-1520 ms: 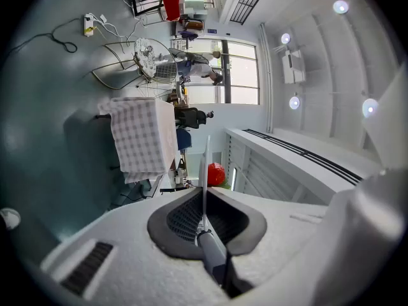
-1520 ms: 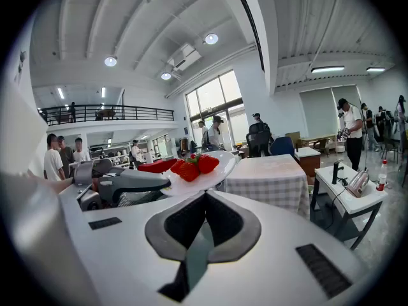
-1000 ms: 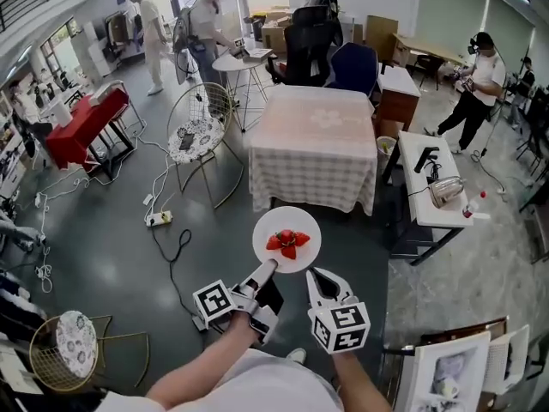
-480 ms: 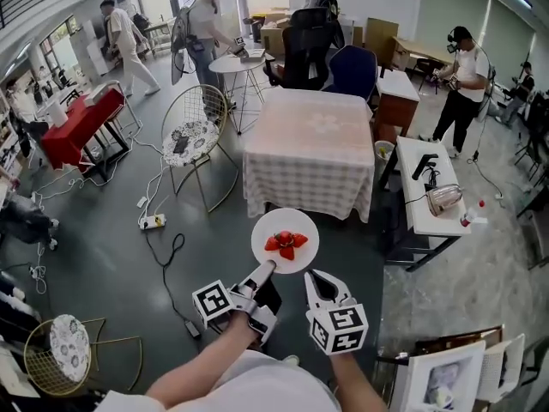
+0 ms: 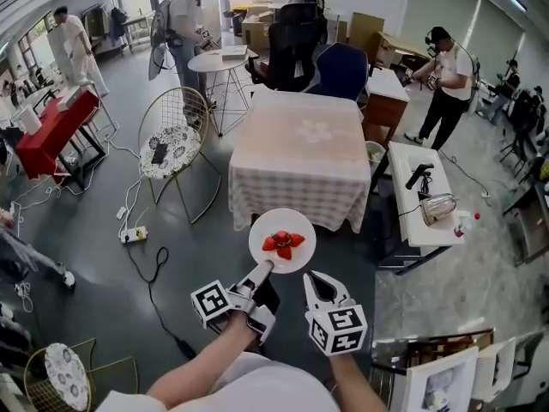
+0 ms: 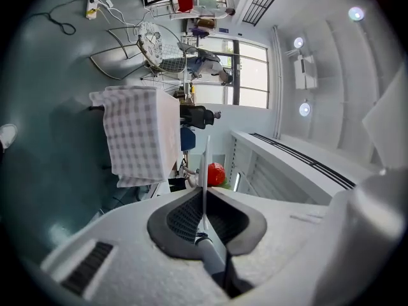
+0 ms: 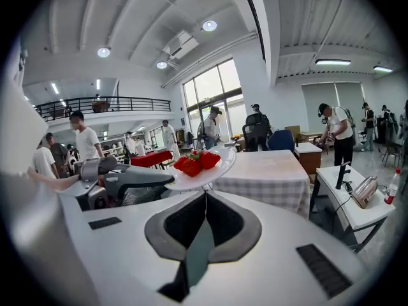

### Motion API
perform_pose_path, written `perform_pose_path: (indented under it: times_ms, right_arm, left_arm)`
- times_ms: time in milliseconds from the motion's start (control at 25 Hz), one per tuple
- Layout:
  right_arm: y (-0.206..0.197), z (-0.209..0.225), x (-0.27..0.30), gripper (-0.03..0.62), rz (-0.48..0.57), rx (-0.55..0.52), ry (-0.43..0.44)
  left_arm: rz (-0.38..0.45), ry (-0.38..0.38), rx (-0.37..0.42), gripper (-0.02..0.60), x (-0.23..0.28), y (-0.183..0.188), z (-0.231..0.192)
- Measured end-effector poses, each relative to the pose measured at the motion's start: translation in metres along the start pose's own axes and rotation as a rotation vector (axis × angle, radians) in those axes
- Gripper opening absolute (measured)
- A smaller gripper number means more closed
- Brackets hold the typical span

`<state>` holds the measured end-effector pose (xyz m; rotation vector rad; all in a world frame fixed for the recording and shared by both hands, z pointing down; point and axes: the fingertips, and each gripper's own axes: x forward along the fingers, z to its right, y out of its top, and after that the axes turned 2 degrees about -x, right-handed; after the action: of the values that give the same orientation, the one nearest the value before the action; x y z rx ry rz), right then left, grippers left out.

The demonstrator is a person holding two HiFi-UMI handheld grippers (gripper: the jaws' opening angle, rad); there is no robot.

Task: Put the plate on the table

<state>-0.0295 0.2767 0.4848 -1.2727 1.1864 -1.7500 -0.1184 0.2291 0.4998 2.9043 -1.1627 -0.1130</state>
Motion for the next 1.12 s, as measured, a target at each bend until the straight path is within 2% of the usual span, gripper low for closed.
perform_pose_path:
  times_ms: [360,640,840,1120]
  right_arm:
    - [0.039,-0.018,0.092,0.005,-0.015,0.003,-0.028]
    - [0.05,-0.042,0.148,0.005,-0.035,-0.024,-0.002]
    - [0.057,-0.054,0.172,0.005,-0.039,-0.035,0.02]
    - [0.061,-0.05,0.194,0.005,-0.036,-0.019,0.054]
  left_arm:
    - [-0.022,-0.002,-0.026,0.018,0.029,0.096,0.004]
    - [0.016,-0.005,-0.035,0.018,0.027,0.159,0.0]
    - [0.039,-0.012,-0.035,0.018,0.024,0.185,0.0]
    - [0.064,0.009,-0.029,0.018,0.029,0.198,-0.006]
